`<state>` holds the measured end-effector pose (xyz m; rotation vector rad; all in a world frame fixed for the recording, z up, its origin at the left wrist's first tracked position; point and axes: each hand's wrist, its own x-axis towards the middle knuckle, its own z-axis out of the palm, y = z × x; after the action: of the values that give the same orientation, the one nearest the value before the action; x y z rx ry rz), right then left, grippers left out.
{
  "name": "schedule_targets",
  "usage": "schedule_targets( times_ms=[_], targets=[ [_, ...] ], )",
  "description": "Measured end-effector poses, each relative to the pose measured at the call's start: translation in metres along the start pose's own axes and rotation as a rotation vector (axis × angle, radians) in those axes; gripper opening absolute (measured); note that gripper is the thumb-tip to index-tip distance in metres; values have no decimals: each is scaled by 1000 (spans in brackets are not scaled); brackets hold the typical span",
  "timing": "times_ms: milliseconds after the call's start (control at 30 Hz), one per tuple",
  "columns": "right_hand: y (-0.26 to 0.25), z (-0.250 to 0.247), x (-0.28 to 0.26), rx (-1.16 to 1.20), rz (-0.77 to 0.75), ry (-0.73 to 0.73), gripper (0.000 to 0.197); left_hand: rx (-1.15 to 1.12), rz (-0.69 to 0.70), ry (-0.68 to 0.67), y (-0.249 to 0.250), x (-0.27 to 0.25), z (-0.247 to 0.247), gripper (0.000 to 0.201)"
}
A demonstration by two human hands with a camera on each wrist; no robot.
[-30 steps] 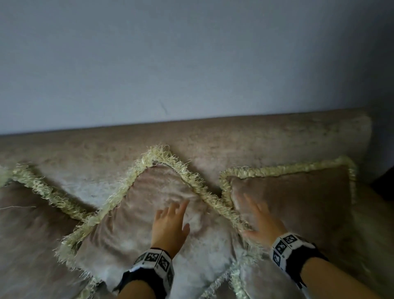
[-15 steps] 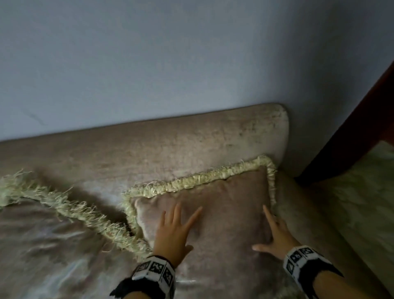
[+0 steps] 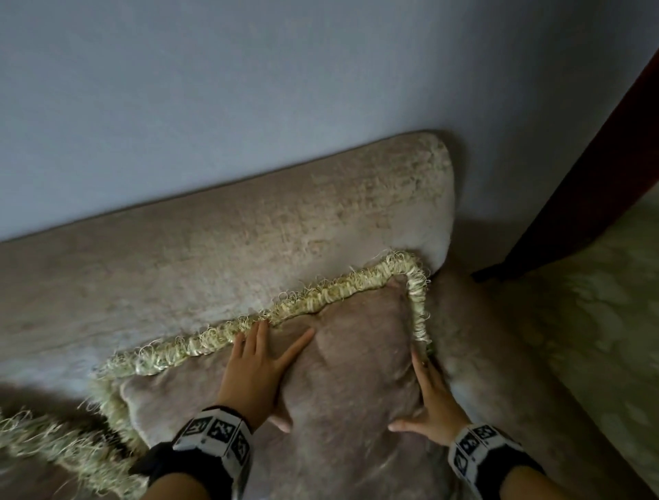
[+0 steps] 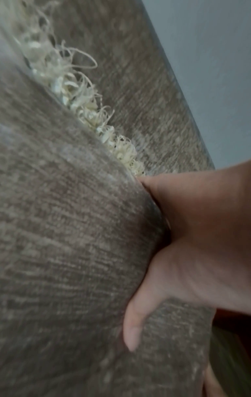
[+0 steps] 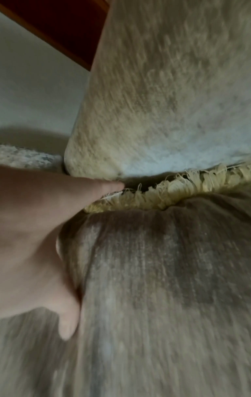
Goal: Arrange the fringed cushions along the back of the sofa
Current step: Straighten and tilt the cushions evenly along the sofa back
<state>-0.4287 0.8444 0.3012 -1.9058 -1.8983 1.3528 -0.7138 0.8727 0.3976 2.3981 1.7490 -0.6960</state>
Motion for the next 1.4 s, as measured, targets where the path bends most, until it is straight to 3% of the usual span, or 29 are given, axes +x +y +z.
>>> schedule_targets(
  times_ms=[100,233,367,500,767,933,1100,1167,1267,1400],
  targets=[
    [4,0,10,117,-11,-19,150,-4,17,-26,4,1,-6,136],
    [5,13,8,297,-18,-23,149,4,26,-32,7,1,-7,131],
    [7,24,-12,359,15,11,135,-77,32,-70,15,-13,-3,128],
    [-6,5,-38,326,3,-27,120,-104,46,-24,16,-39,-17,121],
    [-76,-76,-56,136,-176,-28,119,-289,-50,170,-11,-88,-56,123],
    [-151,-134,-39,-211,-284,-72,123,-431,-188,321,-31,-112,-66,118],
    [-184,-133,-3,-411,-312,-198,127,-538,-336,301,-37,-120,-34,116],
    [-176,-109,11,-527,-280,-118,130,-432,-362,304,-43,-118,-12,119],
    [-146,-73,8,-673,-208,113,127,-346,-394,347,-44,-122,12,126],
    [-97,-58,-16,-411,-372,300,119,-441,-375,396,-37,-128,34,127]
  ],
)
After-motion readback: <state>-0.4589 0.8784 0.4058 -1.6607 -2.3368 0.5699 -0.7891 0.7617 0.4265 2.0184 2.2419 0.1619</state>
